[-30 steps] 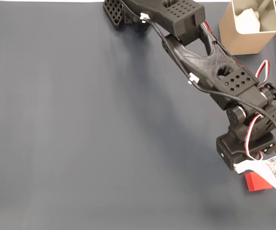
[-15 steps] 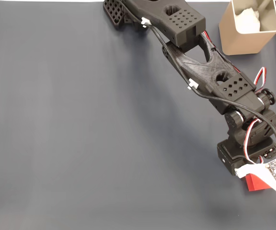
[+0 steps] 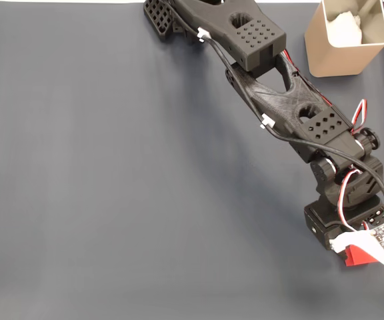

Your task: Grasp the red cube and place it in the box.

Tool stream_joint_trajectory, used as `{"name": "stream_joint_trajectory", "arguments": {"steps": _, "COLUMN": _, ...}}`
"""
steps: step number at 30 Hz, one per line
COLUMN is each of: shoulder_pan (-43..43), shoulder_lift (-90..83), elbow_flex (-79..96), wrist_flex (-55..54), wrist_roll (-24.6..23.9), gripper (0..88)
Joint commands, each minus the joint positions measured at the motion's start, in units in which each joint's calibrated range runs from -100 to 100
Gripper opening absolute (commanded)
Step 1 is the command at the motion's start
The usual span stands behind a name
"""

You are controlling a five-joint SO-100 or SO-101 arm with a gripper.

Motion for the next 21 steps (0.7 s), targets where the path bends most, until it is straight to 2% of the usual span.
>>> {"name": "stream_joint_trajectory", "arguments": {"steps": 1, "shoulder_pan": -0.3, "shoulder_lift": -0.6, "elbow_flex": -3.4, "wrist_flex": -1.8, "wrist_roll": 0.3, "gripper": 39.0}}
{"name": "stream_joint_trajectory", "arguments": {"steps": 21, "shoulder_pan": -2.9, "shoulder_lift": -0.4, "elbow_flex": -3.7, "wrist_flex": -3.8, "wrist_roll": -0.4, "gripper": 38.6}}
